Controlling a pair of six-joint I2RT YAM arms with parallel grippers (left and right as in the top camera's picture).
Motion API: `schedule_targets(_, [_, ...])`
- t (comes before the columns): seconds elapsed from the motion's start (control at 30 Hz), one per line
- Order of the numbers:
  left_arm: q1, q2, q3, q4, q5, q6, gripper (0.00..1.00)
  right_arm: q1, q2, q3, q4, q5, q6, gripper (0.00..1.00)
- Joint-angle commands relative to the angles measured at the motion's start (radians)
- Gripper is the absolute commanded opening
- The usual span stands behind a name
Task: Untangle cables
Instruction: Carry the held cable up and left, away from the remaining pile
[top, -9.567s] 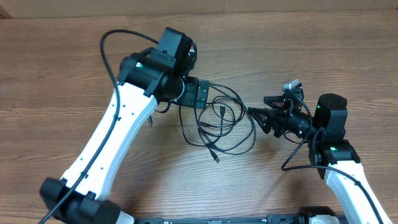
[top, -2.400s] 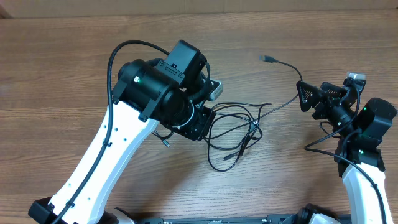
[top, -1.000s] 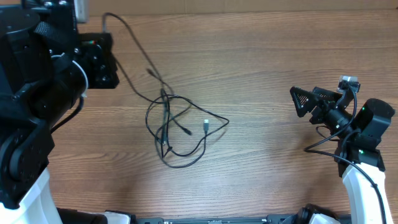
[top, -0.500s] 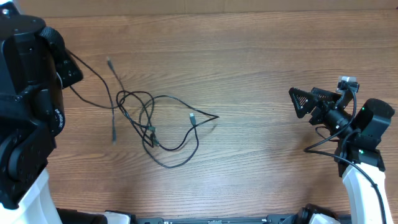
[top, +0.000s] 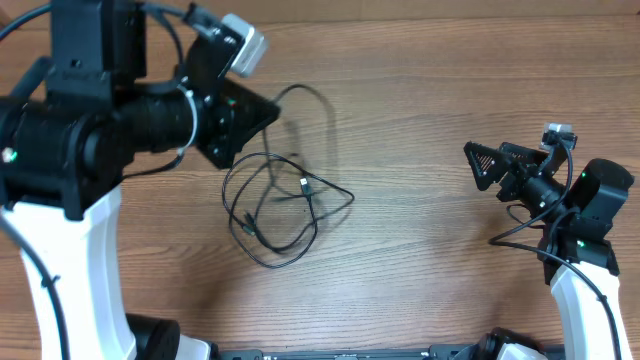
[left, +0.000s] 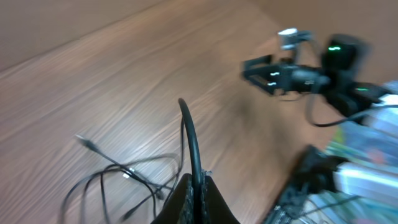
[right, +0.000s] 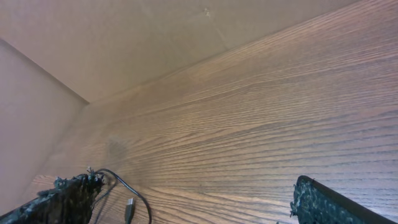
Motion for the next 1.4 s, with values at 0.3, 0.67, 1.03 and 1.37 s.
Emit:
schedule_targets(0.3, [0.001,-0.009,0.006,0.221,0.136,-0.235,0.04,-0.006,0.000,0.009,0.003,-0.009,-0.001,1.00])
schedule_targets(0.67, [0.001,-0.055,0.006,0.733,0.039,-0.594,0.04,-0.006,0.000,0.009,0.000,-0.009,-0.001,1.00])
schedule_targets(1.03, [0.000,-0.029,0.005,0.938,-0.342,-0.709,0.04,-0.006,0.000,0.009,-0.043,-0.008,-0.034,1.00])
schedule_targets(1.37, [0.000,0.191,0.005,0.924,-0.373,-0.724,0.04,-0.006,0.000,0.009,-0.056,-0.005,-0.034,1.00])
